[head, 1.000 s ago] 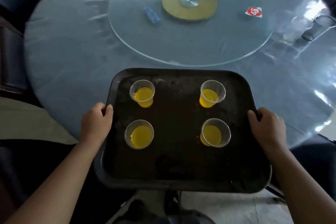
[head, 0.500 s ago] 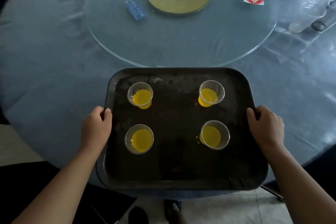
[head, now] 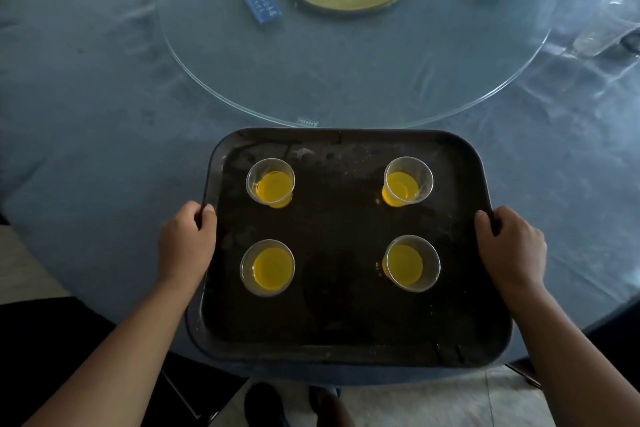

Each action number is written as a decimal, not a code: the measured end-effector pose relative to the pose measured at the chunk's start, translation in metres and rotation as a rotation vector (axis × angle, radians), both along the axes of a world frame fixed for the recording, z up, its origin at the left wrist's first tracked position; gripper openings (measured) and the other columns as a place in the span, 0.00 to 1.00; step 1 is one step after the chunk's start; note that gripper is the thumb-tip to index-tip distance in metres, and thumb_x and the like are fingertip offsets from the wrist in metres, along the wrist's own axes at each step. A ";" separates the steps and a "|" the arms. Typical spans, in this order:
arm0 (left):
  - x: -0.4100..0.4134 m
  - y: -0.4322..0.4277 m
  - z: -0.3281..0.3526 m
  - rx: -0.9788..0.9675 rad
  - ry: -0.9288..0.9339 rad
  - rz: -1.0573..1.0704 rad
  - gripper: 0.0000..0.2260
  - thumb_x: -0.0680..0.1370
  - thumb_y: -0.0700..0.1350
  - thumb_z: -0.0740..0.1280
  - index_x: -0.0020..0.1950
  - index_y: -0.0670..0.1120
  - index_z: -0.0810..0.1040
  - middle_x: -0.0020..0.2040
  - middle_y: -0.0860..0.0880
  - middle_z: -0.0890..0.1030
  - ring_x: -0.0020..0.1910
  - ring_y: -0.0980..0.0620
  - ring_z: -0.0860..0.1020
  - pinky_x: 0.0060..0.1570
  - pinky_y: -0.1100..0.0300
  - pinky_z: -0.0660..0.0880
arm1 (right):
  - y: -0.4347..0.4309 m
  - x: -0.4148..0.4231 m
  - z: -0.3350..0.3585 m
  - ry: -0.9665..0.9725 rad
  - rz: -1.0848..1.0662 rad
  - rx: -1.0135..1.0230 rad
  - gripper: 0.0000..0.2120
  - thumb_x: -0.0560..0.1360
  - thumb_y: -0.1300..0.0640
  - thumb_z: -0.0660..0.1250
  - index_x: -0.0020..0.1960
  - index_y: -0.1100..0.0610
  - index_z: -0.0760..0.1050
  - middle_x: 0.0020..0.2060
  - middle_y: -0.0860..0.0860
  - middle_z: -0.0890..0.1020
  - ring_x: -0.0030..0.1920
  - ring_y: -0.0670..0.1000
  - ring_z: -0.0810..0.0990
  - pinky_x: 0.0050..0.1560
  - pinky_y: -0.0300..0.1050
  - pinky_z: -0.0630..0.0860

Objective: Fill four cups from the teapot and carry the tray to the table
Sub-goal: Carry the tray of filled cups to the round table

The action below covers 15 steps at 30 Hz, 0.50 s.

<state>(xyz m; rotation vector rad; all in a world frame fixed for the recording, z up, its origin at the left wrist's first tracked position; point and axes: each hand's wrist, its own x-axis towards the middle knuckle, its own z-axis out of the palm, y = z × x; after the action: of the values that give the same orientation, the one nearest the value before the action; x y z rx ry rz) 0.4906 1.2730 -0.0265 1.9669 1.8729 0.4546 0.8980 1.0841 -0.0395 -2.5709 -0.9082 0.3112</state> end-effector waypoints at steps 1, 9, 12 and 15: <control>0.000 -0.001 0.000 -0.001 -0.001 0.002 0.17 0.84 0.44 0.61 0.36 0.41 0.69 0.29 0.45 0.70 0.27 0.49 0.69 0.28 0.58 0.62 | -0.001 0.000 -0.001 0.003 0.002 0.001 0.17 0.80 0.50 0.63 0.36 0.58 0.72 0.27 0.51 0.74 0.28 0.50 0.72 0.31 0.42 0.65; -0.004 -0.006 -0.007 -0.012 0.009 0.013 0.17 0.85 0.44 0.61 0.37 0.41 0.69 0.29 0.45 0.70 0.27 0.49 0.68 0.27 0.58 0.62 | 0.000 -0.005 -0.003 0.003 0.009 -0.008 0.16 0.80 0.51 0.63 0.37 0.58 0.73 0.27 0.51 0.74 0.28 0.48 0.71 0.31 0.40 0.63; -0.005 -0.005 -0.010 -0.010 0.019 0.013 0.17 0.84 0.44 0.61 0.37 0.42 0.68 0.29 0.46 0.69 0.27 0.50 0.68 0.27 0.59 0.61 | 0.000 -0.007 -0.006 0.016 0.005 -0.015 0.16 0.81 0.51 0.63 0.37 0.59 0.73 0.27 0.51 0.74 0.28 0.48 0.71 0.31 0.39 0.62; -0.007 -0.004 -0.013 -0.027 0.024 0.009 0.16 0.85 0.44 0.60 0.37 0.42 0.69 0.30 0.46 0.70 0.28 0.51 0.68 0.27 0.59 0.61 | 0.001 -0.010 -0.007 0.020 0.004 -0.011 0.16 0.81 0.52 0.63 0.37 0.59 0.72 0.27 0.51 0.73 0.28 0.48 0.71 0.31 0.40 0.62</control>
<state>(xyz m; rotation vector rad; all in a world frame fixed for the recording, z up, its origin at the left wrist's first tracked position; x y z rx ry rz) 0.4836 1.2685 -0.0399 1.9561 1.8931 0.4082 0.8882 1.0851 -0.0469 -2.5715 -0.9067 0.3432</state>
